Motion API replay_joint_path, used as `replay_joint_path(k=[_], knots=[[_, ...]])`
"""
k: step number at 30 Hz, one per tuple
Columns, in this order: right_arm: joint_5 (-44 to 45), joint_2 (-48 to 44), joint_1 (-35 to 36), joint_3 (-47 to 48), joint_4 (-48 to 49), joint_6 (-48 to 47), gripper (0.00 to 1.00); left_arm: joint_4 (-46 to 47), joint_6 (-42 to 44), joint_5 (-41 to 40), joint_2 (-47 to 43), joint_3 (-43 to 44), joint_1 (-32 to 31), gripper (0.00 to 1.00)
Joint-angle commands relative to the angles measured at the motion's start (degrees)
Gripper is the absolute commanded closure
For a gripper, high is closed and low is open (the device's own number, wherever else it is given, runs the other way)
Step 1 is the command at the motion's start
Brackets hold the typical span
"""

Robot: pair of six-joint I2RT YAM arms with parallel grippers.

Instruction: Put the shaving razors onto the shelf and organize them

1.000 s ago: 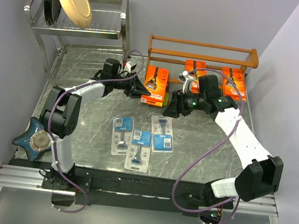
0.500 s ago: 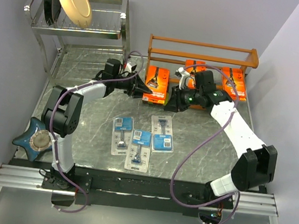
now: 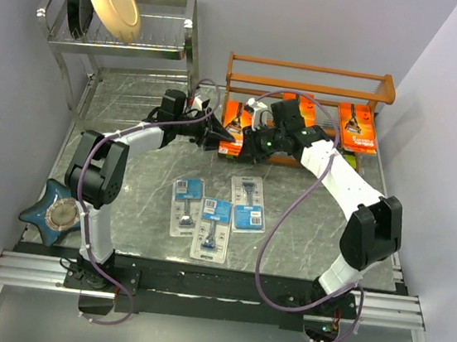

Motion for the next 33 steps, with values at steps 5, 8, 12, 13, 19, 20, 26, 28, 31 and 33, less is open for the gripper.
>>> replay_joint_path(k=[5,8,12,13,19,20,26,28,31,33], knots=[[7.79,2.71,0.62,6.32,3.47,0.81,0.79,2.34,-1.35,-0.50,-1.22,2.17,-0.02,0.49],[8.50,3.85,0.62,7.63,3.74,1.16,0.80,1.82,-1.17,-0.50,-2.09,1.73,-0.02,0.46],[9.12,5.17,0.70,8.87,4.17,1.42,0.80,1.20,-0.56,-0.33,-3.33,0.68,0.33,0.44],[9.20,5.61,0.70,9.31,4.18,1.42,0.80,0.85,-0.30,-0.41,-3.59,0.59,0.42,0.43],[8.41,5.53,0.70,11.15,4.09,1.69,0.80,-0.21,0.94,-0.24,-5.70,-0.11,1.47,0.41],[8.15,5.26,0.79,11.24,4.09,1.95,0.80,-0.12,0.76,-0.24,-5.88,-0.38,1.56,0.41],[6.30,1.40,2.28,10.02,2.25,-0.07,0.81,0.67,0.06,-0.15,-5.09,-0.20,1.56,0.40],[6.04,0.17,3.60,7.75,2.15,-0.51,0.82,0.67,-0.20,-0.24,-5.00,-0.38,1.56,0.39],[6.13,-0.54,4.66,4.84,2.33,0.10,0.82,0.85,-0.38,-0.32,-4.91,-0.64,1.48,0.39],[6.13,-0.63,5.54,4.13,2.59,0.28,0.82,0.76,-0.38,-0.32,-4.82,-0.64,1.48,0.39]])
